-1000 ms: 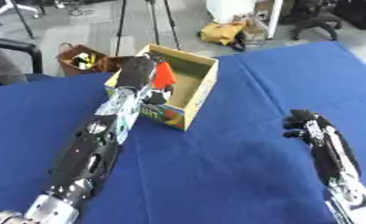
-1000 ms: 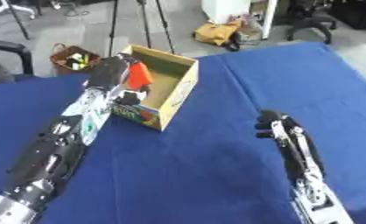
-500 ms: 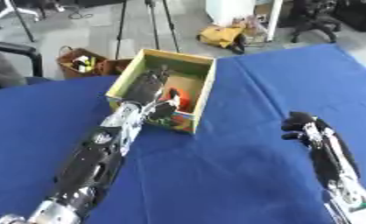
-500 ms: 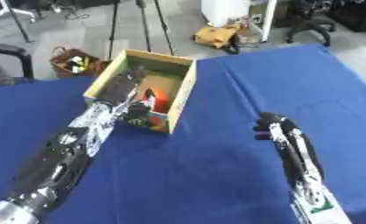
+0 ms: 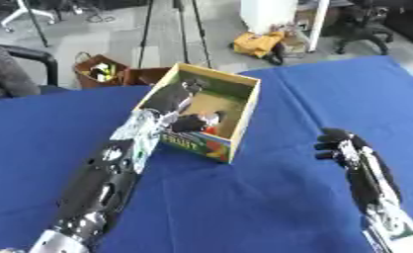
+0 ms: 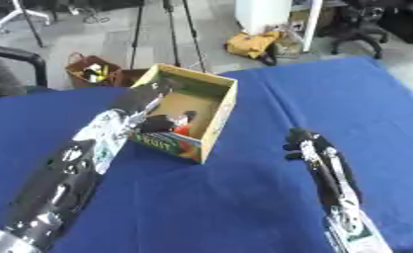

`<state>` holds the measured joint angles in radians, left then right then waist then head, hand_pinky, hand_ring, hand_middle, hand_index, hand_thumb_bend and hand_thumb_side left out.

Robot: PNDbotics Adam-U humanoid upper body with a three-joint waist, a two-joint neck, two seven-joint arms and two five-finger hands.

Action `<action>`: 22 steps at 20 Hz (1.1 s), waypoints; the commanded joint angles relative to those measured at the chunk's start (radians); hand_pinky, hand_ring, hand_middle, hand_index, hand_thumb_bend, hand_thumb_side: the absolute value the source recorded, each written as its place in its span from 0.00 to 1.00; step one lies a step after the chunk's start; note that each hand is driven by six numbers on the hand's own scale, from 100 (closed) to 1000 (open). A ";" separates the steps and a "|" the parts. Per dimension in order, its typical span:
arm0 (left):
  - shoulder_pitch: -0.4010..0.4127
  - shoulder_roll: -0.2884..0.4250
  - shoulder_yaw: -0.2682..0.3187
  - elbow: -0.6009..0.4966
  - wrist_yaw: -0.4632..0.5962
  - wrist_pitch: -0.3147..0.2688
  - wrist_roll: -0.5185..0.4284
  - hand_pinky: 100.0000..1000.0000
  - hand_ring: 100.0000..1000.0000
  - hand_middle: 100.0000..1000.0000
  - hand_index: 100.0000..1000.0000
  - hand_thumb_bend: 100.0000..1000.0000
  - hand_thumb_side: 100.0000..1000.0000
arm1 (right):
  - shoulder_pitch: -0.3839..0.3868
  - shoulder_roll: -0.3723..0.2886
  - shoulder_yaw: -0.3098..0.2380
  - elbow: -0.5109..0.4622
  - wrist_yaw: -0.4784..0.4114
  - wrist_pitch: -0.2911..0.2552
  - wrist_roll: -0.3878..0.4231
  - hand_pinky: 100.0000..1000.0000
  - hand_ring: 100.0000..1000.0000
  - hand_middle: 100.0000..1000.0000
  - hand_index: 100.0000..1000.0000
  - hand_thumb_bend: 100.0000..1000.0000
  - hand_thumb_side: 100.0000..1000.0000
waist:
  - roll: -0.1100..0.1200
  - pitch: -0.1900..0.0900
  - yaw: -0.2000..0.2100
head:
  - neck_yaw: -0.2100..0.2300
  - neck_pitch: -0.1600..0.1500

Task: Pick up objects on the table and place them in the box.

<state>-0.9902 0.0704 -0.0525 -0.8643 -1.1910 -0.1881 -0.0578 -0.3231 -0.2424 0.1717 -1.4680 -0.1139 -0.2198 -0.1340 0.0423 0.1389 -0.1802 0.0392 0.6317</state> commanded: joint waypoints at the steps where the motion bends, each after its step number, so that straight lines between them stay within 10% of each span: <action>1: 0.010 0.019 0.043 -0.101 0.055 -0.030 0.043 0.75 0.79 0.79 0.89 0.44 1.00 | -0.005 -0.006 -0.014 -0.007 0.003 -0.001 -0.008 0.57 0.62 0.59 0.74 0.00 0.74 | -0.008 -0.019 0.015 | -0.015 0.002; 22: 0.541 0.040 -0.038 -0.543 0.396 -0.057 0.337 0.56 0.66 0.68 0.79 0.28 1.00 | -0.003 -0.015 -0.037 -0.016 0.003 -0.005 -0.029 0.57 0.62 0.59 0.75 0.00 0.74 | -0.021 -0.007 0.147 | -0.042 0.021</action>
<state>-0.4412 0.1043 -0.0825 -1.3730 -0.8170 -0.2425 0.2660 -0.3165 -0.2418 0.1419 -1.4628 -0.1139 -0.2247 -0.1586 0.0238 0.1435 -0.0318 -0.0021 0.6446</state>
